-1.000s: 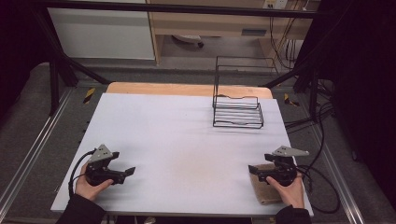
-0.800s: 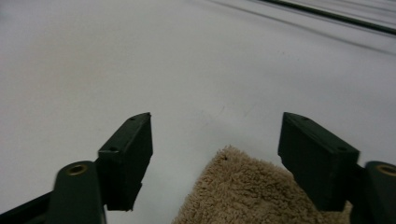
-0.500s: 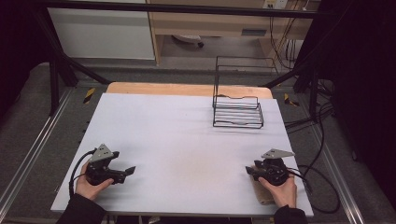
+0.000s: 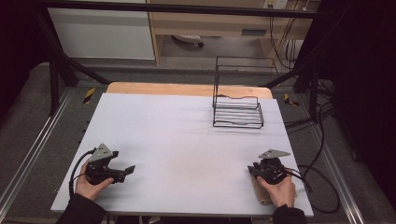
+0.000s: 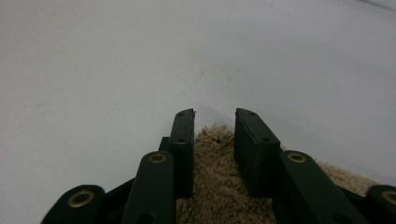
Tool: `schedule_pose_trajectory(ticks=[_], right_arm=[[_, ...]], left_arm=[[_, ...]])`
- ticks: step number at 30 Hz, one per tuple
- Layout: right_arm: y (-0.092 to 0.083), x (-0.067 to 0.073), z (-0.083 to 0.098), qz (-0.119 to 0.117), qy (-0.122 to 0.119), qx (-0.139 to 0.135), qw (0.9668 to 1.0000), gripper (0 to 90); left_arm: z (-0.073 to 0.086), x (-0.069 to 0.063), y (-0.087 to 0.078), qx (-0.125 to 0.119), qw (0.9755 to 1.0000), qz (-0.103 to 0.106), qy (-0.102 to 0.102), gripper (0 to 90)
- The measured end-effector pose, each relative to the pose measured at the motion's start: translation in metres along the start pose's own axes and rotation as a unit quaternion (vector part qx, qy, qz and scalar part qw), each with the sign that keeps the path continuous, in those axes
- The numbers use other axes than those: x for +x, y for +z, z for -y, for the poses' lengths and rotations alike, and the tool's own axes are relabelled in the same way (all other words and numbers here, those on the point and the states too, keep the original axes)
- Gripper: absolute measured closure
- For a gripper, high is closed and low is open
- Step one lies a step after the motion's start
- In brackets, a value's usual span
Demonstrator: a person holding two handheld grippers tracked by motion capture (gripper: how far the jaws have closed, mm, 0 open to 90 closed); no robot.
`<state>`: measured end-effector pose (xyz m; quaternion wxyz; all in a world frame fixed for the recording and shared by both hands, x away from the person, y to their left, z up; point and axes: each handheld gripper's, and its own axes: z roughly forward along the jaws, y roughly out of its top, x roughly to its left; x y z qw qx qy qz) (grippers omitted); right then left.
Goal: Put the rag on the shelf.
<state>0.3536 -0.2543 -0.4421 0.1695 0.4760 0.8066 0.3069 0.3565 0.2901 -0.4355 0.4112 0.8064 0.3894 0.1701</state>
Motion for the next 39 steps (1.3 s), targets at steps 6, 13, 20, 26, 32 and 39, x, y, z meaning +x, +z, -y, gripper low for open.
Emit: schedule_pose_trajectory(ticks=[6,13,20,26,32,39], right_arm=[[0.0,0.002,-0.003,0.006,-0.002,0.015,0.9999,83.5],[-0.005,0.0,-0.006,-0.005,0.013,0.006,0.9999,86.2],[-0.007,0.008,-0.016,-0.022,0.01,-0.012,0.9996,86.3],[0.004,0.023,-0.038,-0.046,-0.003,-0.019,0.9988,86.3],[0.021,0.041,-0.06,-0.077,-0.006,-0.03,0.9966,86.3],[0.041,0.06,-0.075,-0.101,-0.011,-0.036,0.9942,86.3]], left_arm=[[0.0,-0.001,0.0,0.0,1.0,0.002,0.004,8.8],[0.0,0.0,0.0,-0.001,1.0,0.002,0.002,9.3],[0.0,-0.001,0.001,0.0,1.0,0.002,0.004,9.5],[0.0,-0.001,0.001,0.001,1.0,0.002,0.004,9.5],[0.0,-0.001,0.0,0.0,1.0,0.002,0.002,9.5],[0.0,-0.001,0.0,0.0,1.0,0.002,0.003,9.6]])
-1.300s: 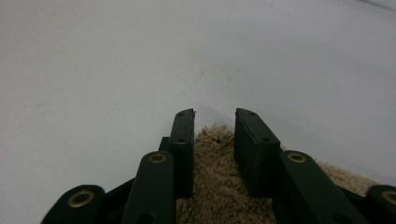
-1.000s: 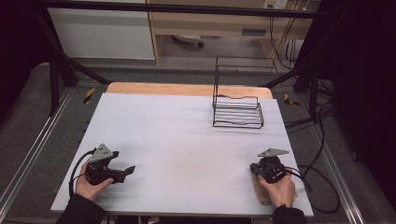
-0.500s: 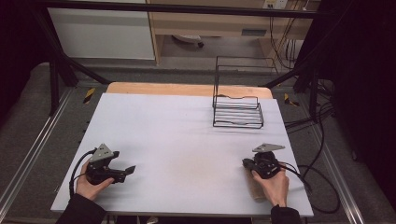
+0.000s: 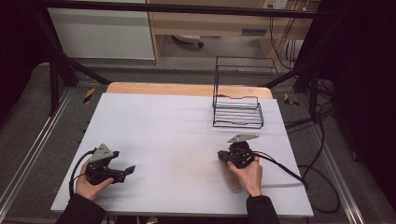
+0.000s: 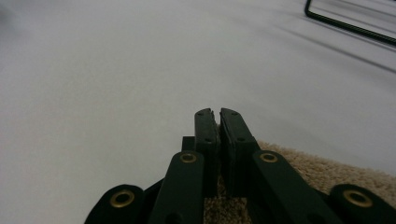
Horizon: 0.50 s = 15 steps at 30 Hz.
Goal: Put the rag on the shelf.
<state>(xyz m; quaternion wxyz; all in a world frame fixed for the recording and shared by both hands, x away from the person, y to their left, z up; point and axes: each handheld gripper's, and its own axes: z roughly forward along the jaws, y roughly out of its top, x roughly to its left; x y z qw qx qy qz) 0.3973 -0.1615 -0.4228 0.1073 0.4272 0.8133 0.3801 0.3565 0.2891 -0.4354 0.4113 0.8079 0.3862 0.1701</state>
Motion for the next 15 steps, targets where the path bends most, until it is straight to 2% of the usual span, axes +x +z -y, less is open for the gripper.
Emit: schedule_pose_trajectory(ticks=[2,6,9,10,13,14,15], right_arm=[[0.01,0.007,-0.005,-0.01,-0.001,-0.002,0.9999,86.2],[0.018,0.012,-0.008,-0.015,-0.014,0.001,0.9998,86.0],[0.024,0.014,-0.008,-0.019,-0.018,0.0,0.9997,80.9],[0.026,0.013,-0.007,-0.033,-0.021,-0.001,0.9992,70.0],[0.022,0.012,-0.008,-0.039,-0.028,-0.005,0.9988,64.9],[0.017,0.012,-0.008,-0.04,-0.033,-0.009,0.9986,59.1],[0.006,0.009,-0.008,-0.036,-0.034,-0.018,0.9986,49.7]], left_arm=[[0.0,0.0,0.0,0.0,1.0,0.0,0.0,9.6],[0.0,0.0,0.0,0.001,1.0,0.0,0.002,9.6],[0.0,0.0,0.0,0.001,1.0,0.0,0.003,9.6],[0.0,0.0,0.0,0.001,1.0,0.0,0.003,9.6],[0.0,0.0,0.0,0.001,1.0,0.0,0.002,9.5],[0.0,0.0,0.0,0.001,1.0,0.0,0.002,9.5],[0.0,0.0,0.0,0.001,1.0,0.0,0.001,9.5]])
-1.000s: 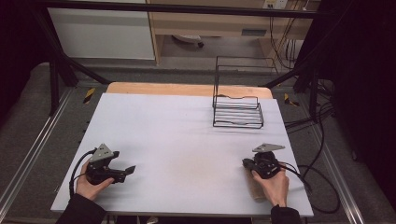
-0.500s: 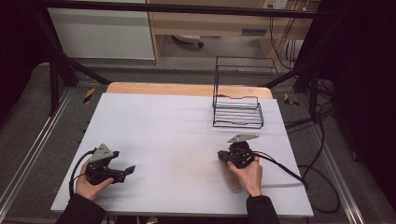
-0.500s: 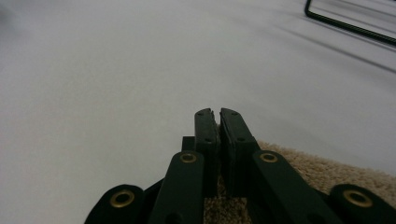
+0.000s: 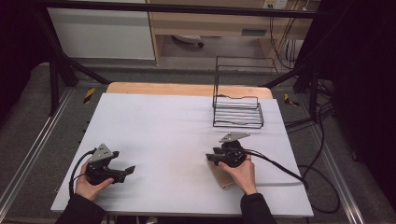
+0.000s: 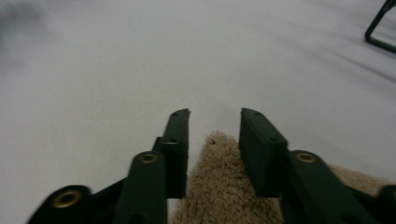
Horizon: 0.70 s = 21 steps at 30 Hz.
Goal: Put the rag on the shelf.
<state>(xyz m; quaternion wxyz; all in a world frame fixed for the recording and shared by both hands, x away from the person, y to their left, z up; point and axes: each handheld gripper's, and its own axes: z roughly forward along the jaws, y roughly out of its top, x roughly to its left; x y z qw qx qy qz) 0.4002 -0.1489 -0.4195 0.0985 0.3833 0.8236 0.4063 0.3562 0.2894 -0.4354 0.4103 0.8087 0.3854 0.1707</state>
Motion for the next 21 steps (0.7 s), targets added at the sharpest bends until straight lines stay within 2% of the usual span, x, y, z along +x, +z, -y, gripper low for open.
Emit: schedule_pose_trajectory(ticks=[1,2,3,4,8,10,11,13,16,17,21], right_arm=[[0.0,0.0,0.0,0.0,0.0,0.0,1.0,49.7],[-0.014,-0.006,0.003,0.007,-0.003,-0.005,1.0,44.6],[-0.021,-0.009,0.006,0.014,-0.002,-0.01,0.9999,43.7],[-0.021,-0.009,0.006,0.014,-0.002,-0.01,0.9999,43.7],[-0.042,-0.027,0.028,0.044,0.019,0.002,0.9988,41.1],[-0.051,-0.037,0.048,0.058,0.032,0.018,0.9976,44.1],[-0.051,-0.037,0.048,0.058,0.032,0.018,0.9976,44.1],[-0.058,-0.044,0.063,0.063,0.045,0.027,0.9966,49.3],[-0.063,-0.047,0.07,0.066,0.05,0.033,0.996,53.9],[-0.065,-0.048,0.075,0.065,0.06,0.04,0.9953,57.1],[-0.065,-0.049,0.078,0.06,0.067,0.041,0.9951,59.0]], left_arm=[[0.0,0.0,0.0,0.0,1.0,0.0,0.0,9.5],[0.0,0.0,0.0,0.0,1.0,0.0,0.001,9.5],[0.0,0.0,0.0,0.0,1.0,-0.001,0.0,9.5],[0.0,-0.001,0.001,0.0,1.0,-0.001,0.001,9.5],[-0.001,-0.001,0.001,0.002,1.0,-0.001,0.002,9.5],[0.0,-0.001,0.002,0.003,1.0,-0.001,0.002,9.5],[-0.001,-0.001,0.002,0.003,1.0,-0.001,0.003,9.5],[-0.001,-0.002,0.002,0.004,1.0,-0.001,0.003,9.5],[-0.001,-0.002,0.002,0.003,1.0,0.0,0.004,9.5],[0.0,-0.002,0.002,0.003,1.0,0.0,0.004,9.5],[0.0,-0.002,0.002,0.004,1.0,0.0,0.004,9.5]])
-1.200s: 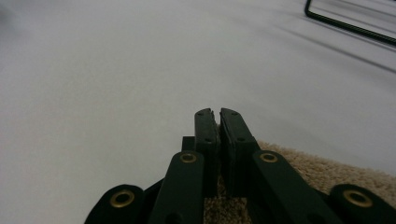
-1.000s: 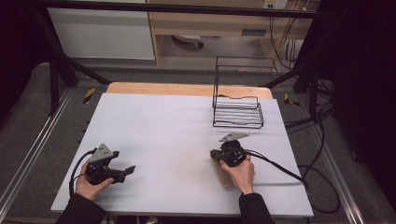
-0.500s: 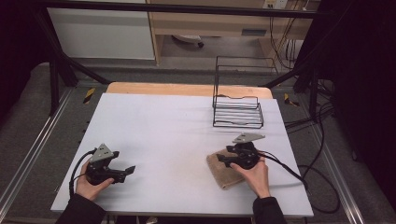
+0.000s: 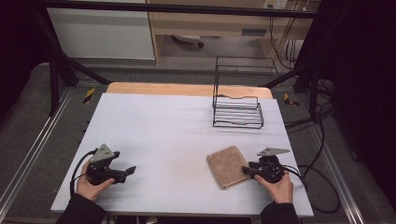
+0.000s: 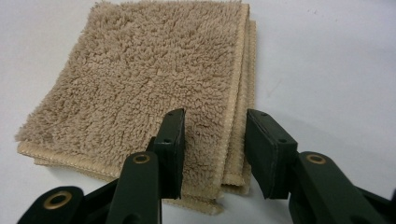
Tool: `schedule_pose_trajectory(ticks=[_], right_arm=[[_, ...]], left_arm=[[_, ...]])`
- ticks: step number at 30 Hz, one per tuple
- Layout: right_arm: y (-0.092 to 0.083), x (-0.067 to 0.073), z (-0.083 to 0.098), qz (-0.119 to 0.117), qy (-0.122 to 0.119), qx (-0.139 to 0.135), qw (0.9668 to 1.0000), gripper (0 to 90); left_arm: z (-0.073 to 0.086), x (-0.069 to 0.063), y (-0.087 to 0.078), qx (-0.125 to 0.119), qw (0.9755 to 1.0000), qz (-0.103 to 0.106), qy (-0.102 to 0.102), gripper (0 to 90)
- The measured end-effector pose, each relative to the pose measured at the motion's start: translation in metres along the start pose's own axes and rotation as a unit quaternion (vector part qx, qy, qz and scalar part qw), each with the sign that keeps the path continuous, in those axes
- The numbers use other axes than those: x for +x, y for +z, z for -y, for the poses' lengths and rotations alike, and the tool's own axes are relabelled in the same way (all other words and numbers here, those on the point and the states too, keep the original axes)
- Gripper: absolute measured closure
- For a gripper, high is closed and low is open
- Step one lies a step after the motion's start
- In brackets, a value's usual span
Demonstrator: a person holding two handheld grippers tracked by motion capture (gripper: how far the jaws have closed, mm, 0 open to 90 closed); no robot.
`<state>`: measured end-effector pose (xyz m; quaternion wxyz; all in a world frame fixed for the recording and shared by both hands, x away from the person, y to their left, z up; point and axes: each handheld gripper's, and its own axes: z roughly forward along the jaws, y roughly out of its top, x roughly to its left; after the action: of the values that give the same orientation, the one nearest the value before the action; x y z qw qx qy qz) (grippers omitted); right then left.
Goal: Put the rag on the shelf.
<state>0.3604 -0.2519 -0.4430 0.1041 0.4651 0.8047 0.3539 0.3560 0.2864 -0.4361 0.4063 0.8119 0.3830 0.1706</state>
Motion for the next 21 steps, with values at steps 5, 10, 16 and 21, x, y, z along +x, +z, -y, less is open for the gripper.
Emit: schedule_pose_trajectory(ticks=[5,10,16,21], right_arm=[[0.003,0.0019,0.0014,-0.002,0.006,0.005,1.0,64.0],[-0.0002,-0.002,0.0013,0.001,0.008,0.003,1.0,59.2],[0.0008,-0.0054,0.0039,-0.007,0.03,0.003,0.9995,61.7],[0.0007,-0.0044,0.0041,-0.019,0.044,0.006,0.9988,73.5]], left_arm=[[-0.0001,-0.0007,0.0002,0.0,1.0,0.001,0.001,9.5],[-0.0001,-0.0004,-0.0005,-0.001,1.0,0.002,0.001,9.5],[-0.0002,-0.001,0.0001,0.0,1.0,0.003,0.003,9.6],[-0.0002,-0.0015,0.0004,0.001,1.0,0.003,0.003,9.7]])
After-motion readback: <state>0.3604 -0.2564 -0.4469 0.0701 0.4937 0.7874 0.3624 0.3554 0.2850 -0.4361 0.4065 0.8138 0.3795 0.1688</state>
